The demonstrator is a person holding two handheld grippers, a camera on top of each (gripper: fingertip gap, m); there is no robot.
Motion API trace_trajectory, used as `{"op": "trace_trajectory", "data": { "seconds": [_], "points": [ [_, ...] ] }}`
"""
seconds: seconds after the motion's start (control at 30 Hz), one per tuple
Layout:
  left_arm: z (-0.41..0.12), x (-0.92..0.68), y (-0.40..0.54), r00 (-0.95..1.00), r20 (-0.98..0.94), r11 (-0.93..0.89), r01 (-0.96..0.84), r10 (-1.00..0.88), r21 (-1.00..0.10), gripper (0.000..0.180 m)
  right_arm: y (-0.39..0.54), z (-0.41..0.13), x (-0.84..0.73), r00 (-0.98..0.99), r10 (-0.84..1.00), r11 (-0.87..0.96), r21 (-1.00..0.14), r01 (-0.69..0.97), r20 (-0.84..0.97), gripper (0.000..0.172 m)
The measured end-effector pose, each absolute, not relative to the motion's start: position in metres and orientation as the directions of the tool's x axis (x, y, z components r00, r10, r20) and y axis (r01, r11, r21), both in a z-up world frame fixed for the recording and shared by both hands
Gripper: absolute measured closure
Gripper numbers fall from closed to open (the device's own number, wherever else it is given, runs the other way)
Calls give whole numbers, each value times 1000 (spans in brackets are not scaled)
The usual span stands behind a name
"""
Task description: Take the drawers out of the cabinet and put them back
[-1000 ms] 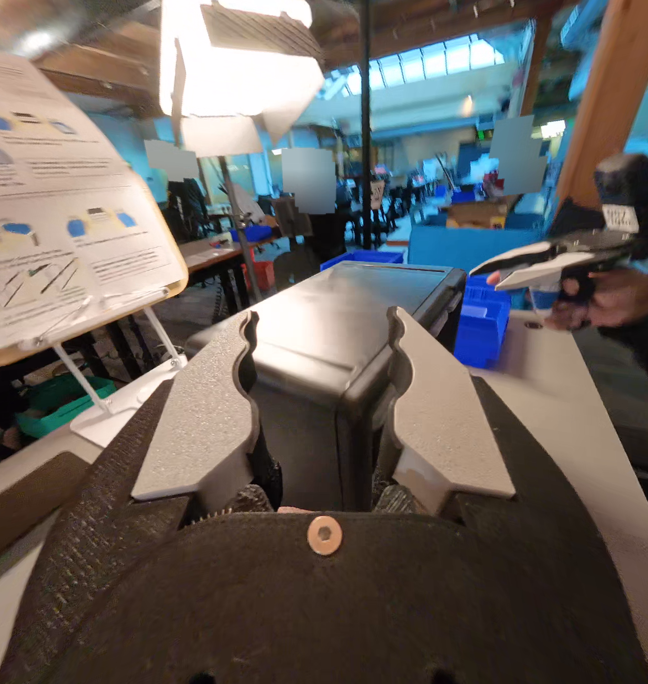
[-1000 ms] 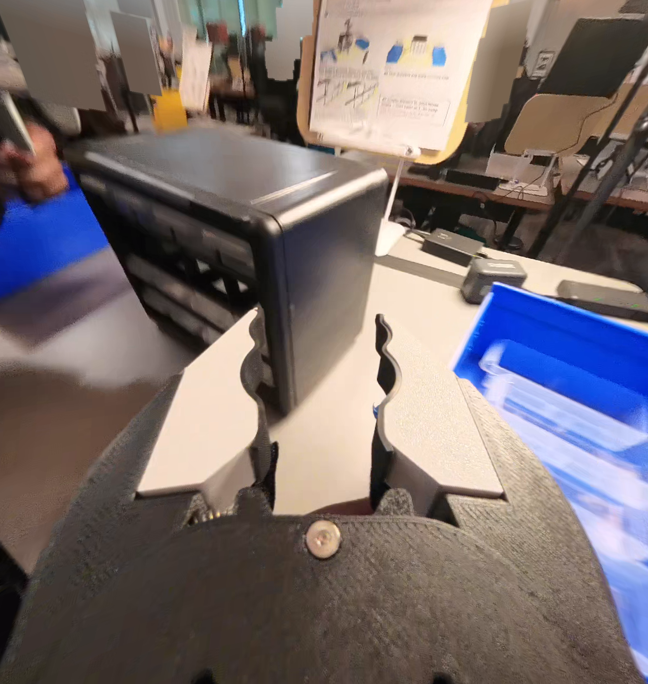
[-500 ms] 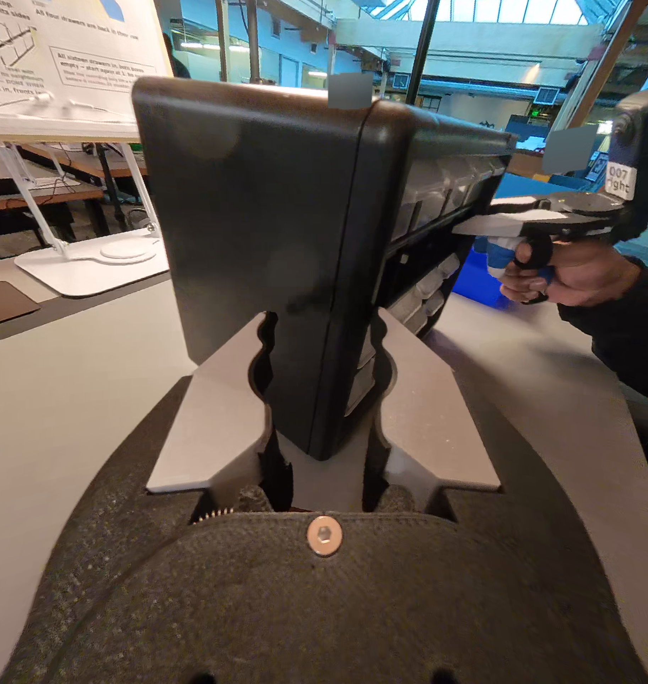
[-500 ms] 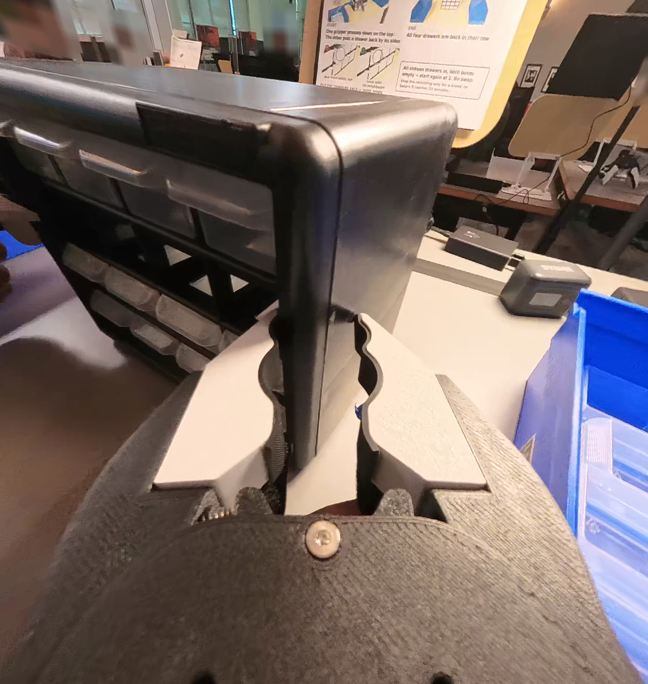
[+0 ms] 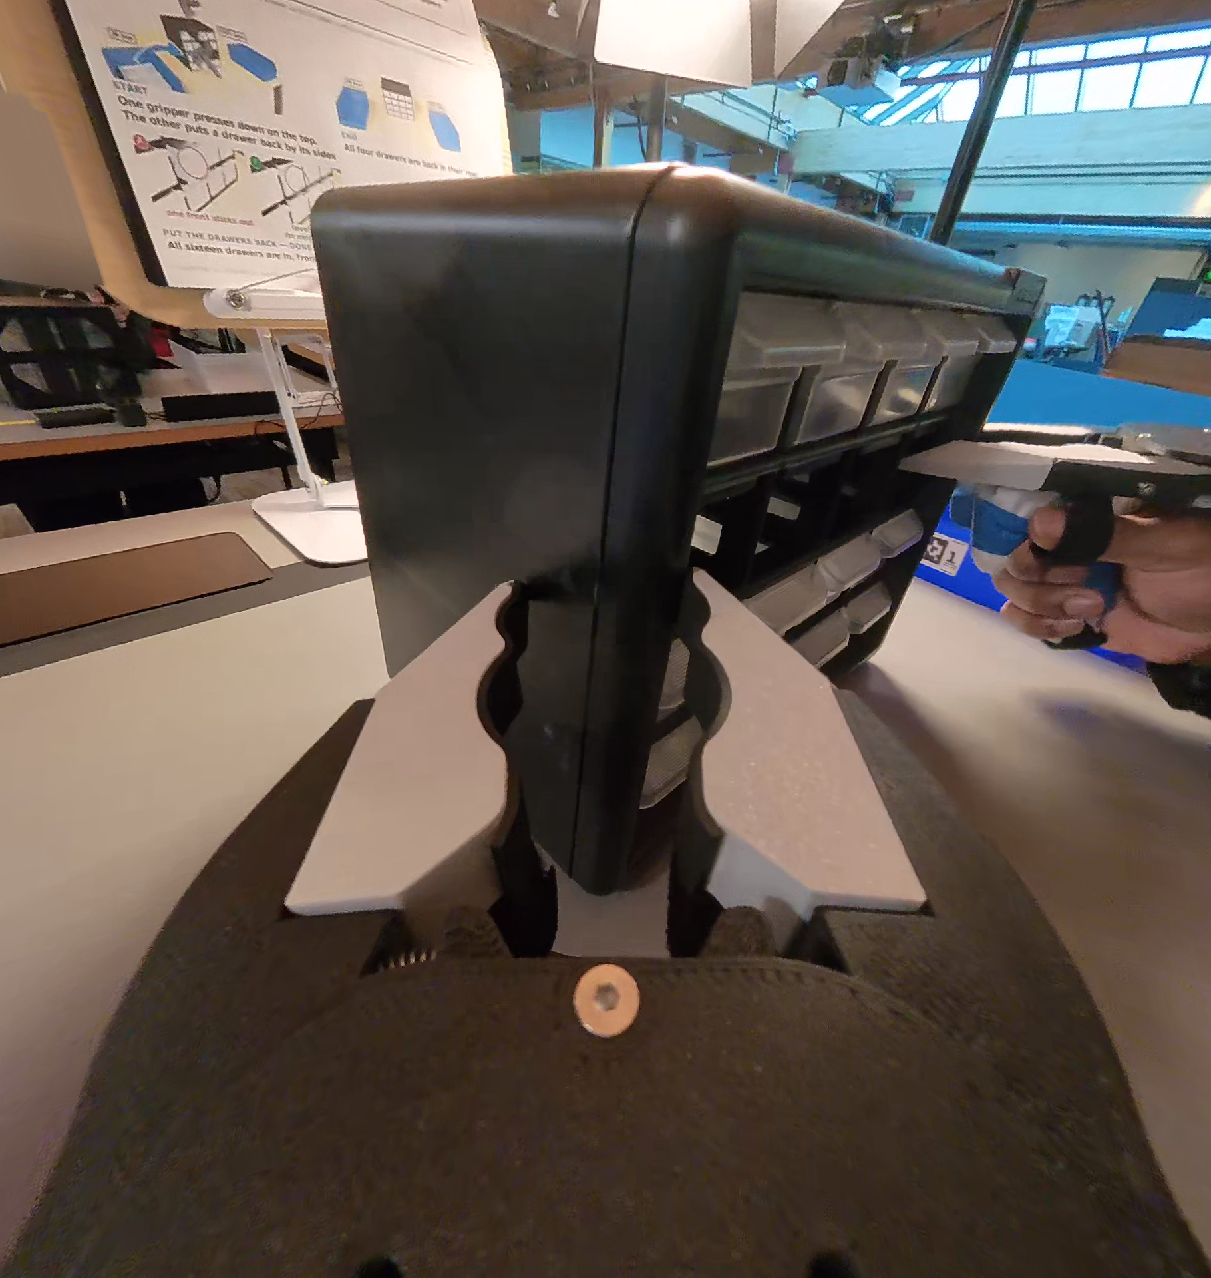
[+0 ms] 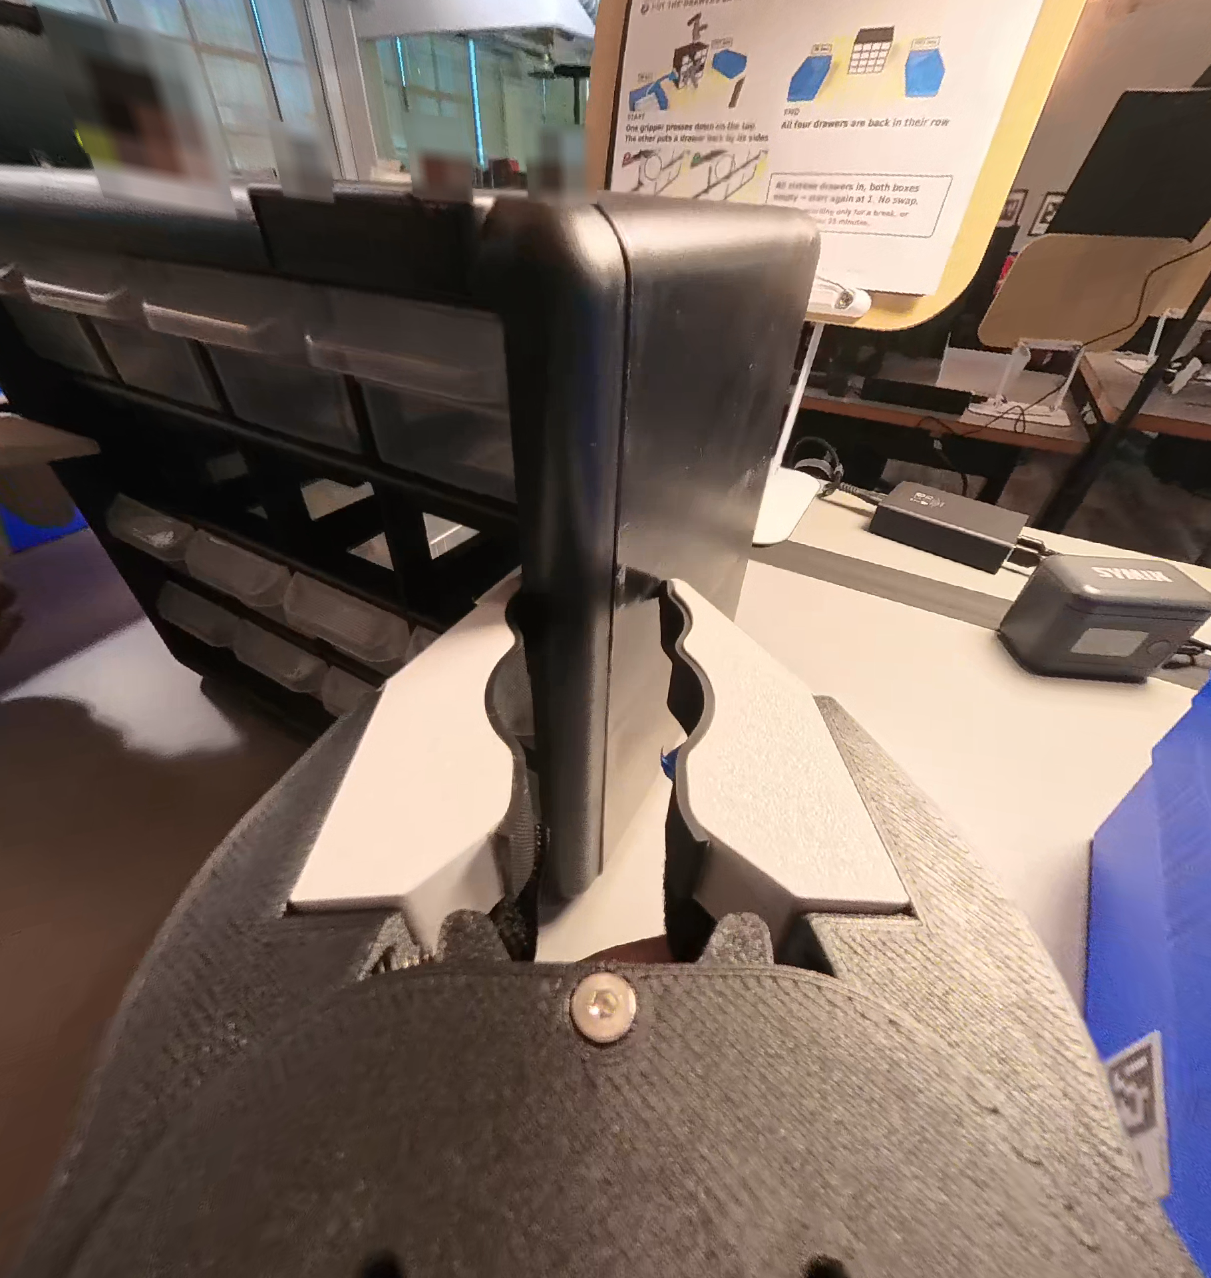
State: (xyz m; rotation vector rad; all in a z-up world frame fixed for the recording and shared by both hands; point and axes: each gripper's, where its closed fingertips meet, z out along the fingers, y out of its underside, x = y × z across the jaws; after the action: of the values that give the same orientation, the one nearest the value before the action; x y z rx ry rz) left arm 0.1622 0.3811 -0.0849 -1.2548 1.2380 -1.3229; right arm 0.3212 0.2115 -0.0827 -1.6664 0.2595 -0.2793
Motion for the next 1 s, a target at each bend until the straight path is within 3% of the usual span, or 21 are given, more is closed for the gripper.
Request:
{"op": "trace_trajectory", "data": {
  "seconds": [0.4, 0.63, 0.83, 1.0],
  "points": [
    [-85, 172, 389, -58, 104, -107, 45, -993, -993, 137, 219, -83, 331, 942, -334, -32, -999, 27, 36, 132],
    [-87, 177, 395, -6, 117, -117, 41, -993, -992, 140, 218, -86, 331, 933, -355, -78, -996, 39, 65, 132],
    [-79, 158, 406, 75, 92, -86, 78, -993, -993, 122, 205, -84, 332, 921, -385, -60, -998, 31, 52, 118],
    [-88, 125, 398, 160, 178, -170, 61, -971, -984, 119, 177, -93, 308, 926, -376, -66, -995, -68, -38, 110]
  ]
}}
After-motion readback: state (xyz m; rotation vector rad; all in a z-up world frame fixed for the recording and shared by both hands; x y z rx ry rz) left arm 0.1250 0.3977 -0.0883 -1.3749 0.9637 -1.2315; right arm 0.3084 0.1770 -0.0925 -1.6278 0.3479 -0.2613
